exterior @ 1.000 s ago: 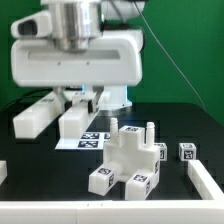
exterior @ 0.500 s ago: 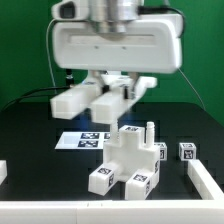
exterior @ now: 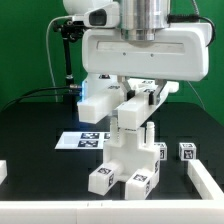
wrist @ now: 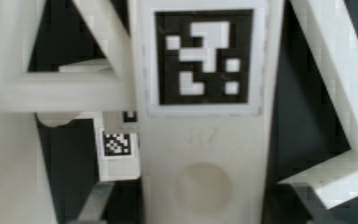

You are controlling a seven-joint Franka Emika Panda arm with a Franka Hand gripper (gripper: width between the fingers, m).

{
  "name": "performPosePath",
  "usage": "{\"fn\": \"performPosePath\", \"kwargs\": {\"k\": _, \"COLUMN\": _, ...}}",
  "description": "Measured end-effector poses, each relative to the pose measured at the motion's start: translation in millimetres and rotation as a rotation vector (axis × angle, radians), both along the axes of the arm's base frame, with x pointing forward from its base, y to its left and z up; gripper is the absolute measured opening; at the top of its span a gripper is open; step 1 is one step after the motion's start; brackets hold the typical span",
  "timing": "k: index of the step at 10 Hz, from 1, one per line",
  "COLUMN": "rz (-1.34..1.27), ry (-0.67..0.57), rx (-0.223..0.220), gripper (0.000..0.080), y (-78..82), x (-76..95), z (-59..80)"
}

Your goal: Assemble chair

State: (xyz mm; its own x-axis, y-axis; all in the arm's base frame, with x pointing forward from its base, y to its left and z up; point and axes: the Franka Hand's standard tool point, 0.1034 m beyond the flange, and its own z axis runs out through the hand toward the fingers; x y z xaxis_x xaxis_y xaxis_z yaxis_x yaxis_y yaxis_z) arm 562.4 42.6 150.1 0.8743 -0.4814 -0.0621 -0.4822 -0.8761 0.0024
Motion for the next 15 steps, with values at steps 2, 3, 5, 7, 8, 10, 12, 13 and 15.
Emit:
{"fn": "performPosePath", "kwargs": {"k": 2, "rz": -0.031, "ry": -0.043, "rx": -0.021, "gripper": 0.0284, "y": 17.4, "x": -2.8, "z": -0.4}}
{"fn": "performPosePath", "kwargs": {"k": 3, "rz": -0.031, "ry": -0.044, "rx": -0.023, "gripper": 0.0284, "y": 17.3, "x": -1.8, "z": -1.4}}
{"fn": "performPosePath", "kwargs": {"k": 5, "rz": -0.021, "ry": -0.042, "rx": -0.026, "gripper": 0.0284, "y": 16.6, "x": -1.2, "z": -5.5}}
{"fn": "performPosePath", "kwargs": {"k": 7, "rz": -0.019, "ry": -0.036, "rx": -0.027, "gripper": 0.0284, "y": 17.5, "x": -5.4, "z": -10.1}}
{"fn": "performPosePath", "kwargs": {"k": 8, "rz": -0.016, "ry": -0.036, "rx": -0.028, "gripper": 0.0284, "y": 19.2, "x": -8.2, "z": -12.8}}
{"fn": "performPosePath", "kwargs": {"k": 10, "rz": -0.015, "ry": -0.054, "rx": -0.030, "gripper": 0.0284, "y": 19.5, "x": -9.0, "z": -16.2}}
{"fn": "performPosePath", "kwargs": {"k": 12, "rz": -0.012, "ry": -0.086, "rx": -0.031, "gripper": 0.0284, "y": 20.5, "x": -3.1, "z": -16.1}}
{"fn": "performPosePath", "kwargs": {"k": 13, "rz": -0.012, "ry": -0.099, "rx": -0.031, "gripper": 0.0284, "y": 20.0, "x": -0.3, "z": -15.9}}
{"fn": "performPosePath", "kwargs": {"k": 15, "rz": 0.005, "ry": -0.111, "rx": -0.033, "gripper": 0.0284, "y": 16.6, "x": 2.4, "z": -15.9}}
